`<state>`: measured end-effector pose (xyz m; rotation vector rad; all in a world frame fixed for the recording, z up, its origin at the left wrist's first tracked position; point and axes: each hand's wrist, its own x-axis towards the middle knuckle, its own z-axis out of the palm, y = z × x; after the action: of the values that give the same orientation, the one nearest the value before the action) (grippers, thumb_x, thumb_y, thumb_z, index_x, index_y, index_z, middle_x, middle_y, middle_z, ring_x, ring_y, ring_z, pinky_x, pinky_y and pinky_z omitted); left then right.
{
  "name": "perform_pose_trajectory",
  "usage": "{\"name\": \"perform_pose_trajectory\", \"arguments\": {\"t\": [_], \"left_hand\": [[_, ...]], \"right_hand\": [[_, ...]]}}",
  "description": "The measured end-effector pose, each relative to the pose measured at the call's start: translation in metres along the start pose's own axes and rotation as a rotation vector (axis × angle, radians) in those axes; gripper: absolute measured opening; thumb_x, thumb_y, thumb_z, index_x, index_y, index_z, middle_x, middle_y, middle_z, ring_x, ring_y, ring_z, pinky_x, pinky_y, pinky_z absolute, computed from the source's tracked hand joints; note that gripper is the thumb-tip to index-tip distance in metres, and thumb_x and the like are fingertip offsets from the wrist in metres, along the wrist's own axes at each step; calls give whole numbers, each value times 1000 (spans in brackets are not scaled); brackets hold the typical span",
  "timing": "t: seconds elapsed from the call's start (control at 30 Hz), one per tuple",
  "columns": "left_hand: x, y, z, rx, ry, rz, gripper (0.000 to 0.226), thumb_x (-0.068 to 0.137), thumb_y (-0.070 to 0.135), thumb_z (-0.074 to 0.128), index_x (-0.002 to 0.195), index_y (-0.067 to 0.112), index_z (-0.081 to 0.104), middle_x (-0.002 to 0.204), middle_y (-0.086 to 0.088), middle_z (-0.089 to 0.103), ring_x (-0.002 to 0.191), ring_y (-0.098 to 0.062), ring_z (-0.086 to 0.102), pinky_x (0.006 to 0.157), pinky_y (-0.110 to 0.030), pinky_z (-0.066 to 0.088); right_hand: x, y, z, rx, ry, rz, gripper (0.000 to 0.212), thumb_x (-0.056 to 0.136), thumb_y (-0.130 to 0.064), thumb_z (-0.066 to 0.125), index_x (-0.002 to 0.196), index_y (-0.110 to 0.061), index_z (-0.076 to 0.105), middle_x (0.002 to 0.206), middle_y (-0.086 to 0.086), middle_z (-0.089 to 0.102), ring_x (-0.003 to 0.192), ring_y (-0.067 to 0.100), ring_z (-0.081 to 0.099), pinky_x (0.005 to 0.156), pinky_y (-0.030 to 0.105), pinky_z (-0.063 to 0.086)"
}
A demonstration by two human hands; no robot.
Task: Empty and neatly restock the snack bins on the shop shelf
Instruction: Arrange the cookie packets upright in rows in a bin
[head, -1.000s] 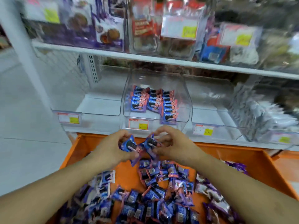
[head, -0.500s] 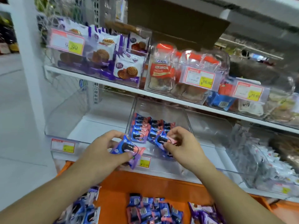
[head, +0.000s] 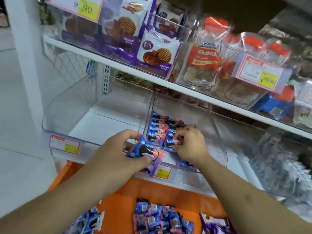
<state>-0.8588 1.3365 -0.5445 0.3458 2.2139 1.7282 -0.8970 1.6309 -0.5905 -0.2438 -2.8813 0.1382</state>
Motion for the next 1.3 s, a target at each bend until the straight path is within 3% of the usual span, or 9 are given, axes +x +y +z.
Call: {"name": "perform_pose_trajectory", "arguments": {"t": [0.17, 0.4, 0.5, 0.6, 0.8, 0.93, 1.07, 1.2, 1.3], "left_hand": [[-3, 3, -1, 20, 34, -6, 44, 78, 36, 87, 110, 46, 60, 97, 18, 76, 73, -7, 75, 80, -39, 63], [-5, 9, 5, -12, 40, 13, 42, 82, 27, 86, 113, 38, 60, 109, 11, 73, 74, -6, 75, 53, -12, 53], [-8, 12, 6, -45, 34, 21, 42, 81, 26, 87, 114, 37, 63, 109, 13, 74, 77, -10, 77, 61, -26, 63], [-6, 11, 7, -48, 34, 59, 44, 78, 34, 89, 115, 38, 66, 107, 16, 77, 83, -7, 76, 66, -33, 65], [-2, 3, 8, 212, 97, 189, 60, 80, 50, 82, 134, 46, 57, 126, 27, 66, 107, 11, 62, 77, -7, 47], [0, -7, 1, 653, 84, 278, 84, 93, 57, 67, 159, 52, 15, 162, 30, 22, 148, -4, 20, 118, -36, 30], [3, -17, -2, 814, -52, 302, 87, 100, 61, 50, 159, 51, -13, 158, 40, -14, 152, -5, 4, 124, -38, 16], [6, -23, -2, 818, -30, 339, 84, 102, 57, 45, 158, 51, -18, 162, 38, -11, 150, -2, 2, 123, -36, 15], [8, -29, -2, 796, -25, 369, 84, 103, 52, 48, 158, 51, -15, 165, 35, -3, 150, -3, 6, 122, -36, 15]], "right_hand": [[-5, -3, 2, 33, -23, 11, 34, 68, -21, 82, 97, -30, 66, 95, -6, 51, 99, 29, 51, 84, 37, 48], [-21, -3, -22, 195, -43, 89, 33, 81, -16, 81, 107, -32, 68, 116, -1, 64, 114, 27, 53, 101, 40, 47], [-43, -29, -58, 683, -39, 98, 27, 92, -2, 71, 103, -26, 74, 103, 2, 73, 99, 20, 67, 88, 33, 55], [-67, -58, -91, 1080, -225, -26, 21, 95, -3, 72, 113, -13, 76, 108, 9, 78, 104, 26, 72, 90, 34, 59], [-67, -69, -89, 956, -160, -25, 28, 78, 1, 88, 97, -17, 79, 93, 6, 77, 79, 21, 70, 79, 37, 62], [-45, -51, -75, 773, -4, 114, 30, 79, 3, 86, 88, -24, 76, 85, 0, 75, 68, 4, 64, 65, 19, 54], [-23, -49, -42, 482, -83, 77, 25, 82, -3, 83, 92, -25, 74, 85, -12, 73, 72, -4, 65, 69, 12, 49], [-7, -56, -12, 331, -146, -25, 23, 83, -13, 83, 99, -27, 73, 92, -12, 72, 87, 11, 65, 83, 33, 56], [0, -57, 1, 187, -100, -106, 23, 81, -16, 84, 97, -27, 72, 94, -11, 61, 99, 18, 57, 85, 36, 52]]}}
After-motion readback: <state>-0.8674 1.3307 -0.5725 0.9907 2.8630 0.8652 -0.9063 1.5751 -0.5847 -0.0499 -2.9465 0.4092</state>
